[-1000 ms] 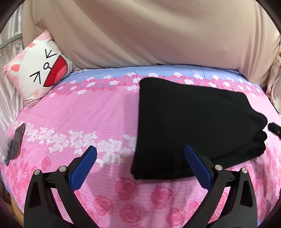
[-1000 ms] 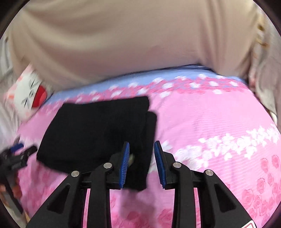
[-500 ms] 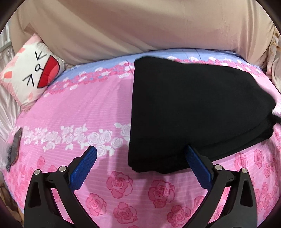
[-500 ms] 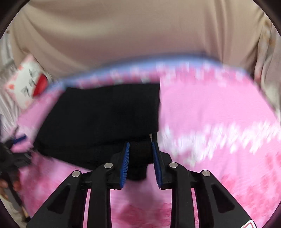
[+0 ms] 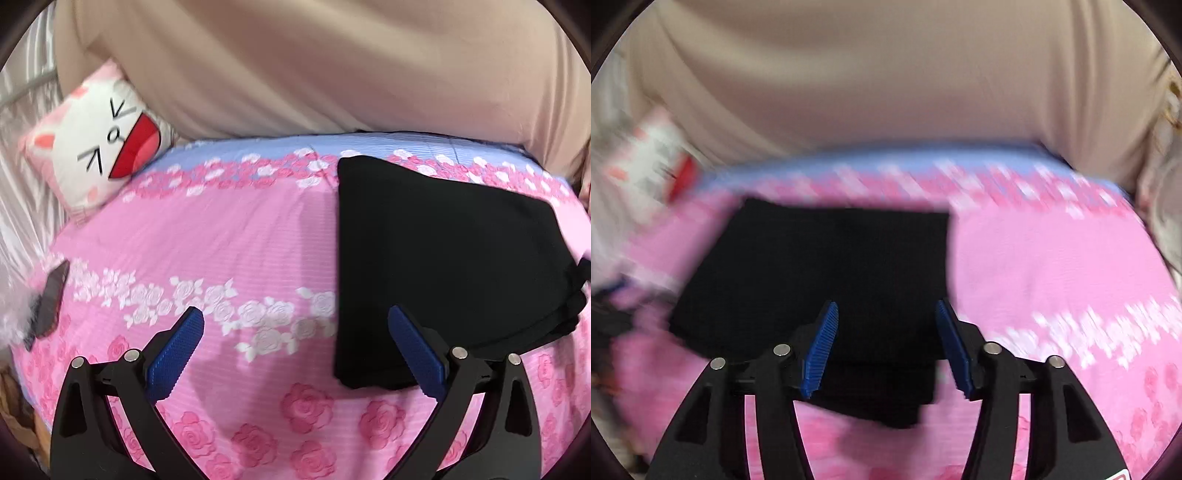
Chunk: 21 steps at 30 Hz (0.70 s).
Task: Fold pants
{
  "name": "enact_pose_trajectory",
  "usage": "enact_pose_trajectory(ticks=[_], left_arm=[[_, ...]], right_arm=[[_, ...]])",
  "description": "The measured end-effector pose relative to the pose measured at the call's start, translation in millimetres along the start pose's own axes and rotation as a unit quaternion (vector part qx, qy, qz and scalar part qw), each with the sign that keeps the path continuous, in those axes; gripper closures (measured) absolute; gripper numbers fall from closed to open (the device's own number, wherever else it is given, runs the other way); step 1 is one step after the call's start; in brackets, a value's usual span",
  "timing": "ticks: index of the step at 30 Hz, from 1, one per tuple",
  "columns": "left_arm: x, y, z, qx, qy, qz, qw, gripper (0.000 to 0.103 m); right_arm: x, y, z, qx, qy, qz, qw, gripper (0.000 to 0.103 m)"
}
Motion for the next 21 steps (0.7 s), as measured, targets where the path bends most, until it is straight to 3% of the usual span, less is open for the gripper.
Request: enact_pose_trajectory(ticks=[2,3,5,10,12,13,15,16,17,18,19,21], left_arm=[[1.0,6.0,-1.8,0.036,0.009,-0.016,0.9992,0.005],[2.8,6.7,0.4,0.05,0.017,-0.024,0.9983,0.005],[8.2,2.1,11.1,0.08,0.041,-0.04,0.9951,0.005],[24.0,-45.5,44.7,0.186,0.098,-0.069,0.9752,0.005],[24.7,-56.9,50.7,0.204,0.101,-0.08,0.9705,0.005],[22.7,-60.1,50.6,0.198,0.094,-0.076,0.9726,0.011],[20.1,-70.2,50.9,0.212,0.1,-0.067,0.9699,0.028],[19.0,-72.1,50.6,0.213,0.103,-0.069,0.9692,0.043],[18.3,-73.4,48.2,0.219,0.106,-0.071,0.9674,0.052],[14.3,-73.8,43.0,0.227,0.105,-0.072,0.9656,0.069],[9.7,-72.2,34.8,0.232,0.1,-0.069,0.9652,0.077],[4.9,-65.7,17.1,0.237,0.091,-0.068,0.9648,0.081]], right_arm=[[6.6,-4.9,-9.8,-0.02,-0.012,0.027,0.999,0.044],[8.8,-8.9,-17.0,-0.032,-0.019,0.043,0.998,0.031],[18.7,-19.5,-27.2,-0.037,-0.024,0.074,0.996,0.022],[50.8,-20.6,-6.3,-0.108,0.035,0.134,0.984,0.022],[55.4,-12.0,0.7,-0.129,0.04,0.14,0.981,0.023],[54.9,-8.8,6.1,-0.127,0.038,0.132,0.982,0.026],[50.9,-2.5,11.5,-0.126,0.037,0.116,0.985,0.062],[47.2,0.5,15.6,-0.132,0.04,0.12,0.983,0.067],[42.7,1.5,17.3,-0.134,0.036,0.123,0.983,0.079],[39.0,3.8,12.4,-0.144,0.031,0.125,0.981,0.082],[35.3,4.6,5.3,-0.153,0.024,0.13,0.979,0.083],[29.1,3.4,-20.7,-0.169,0.003,0.137,0.976,0.087]])
Point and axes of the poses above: each gripper's, at about its wrist camera, not at the fingertips, and z roughly the way its jaws point, y to its left, x to its underside, the point moved 10 cm from there along z, roughly the way its jaws point, and after that the axes turned 2 degrees about -y, right-handed, at the moved point
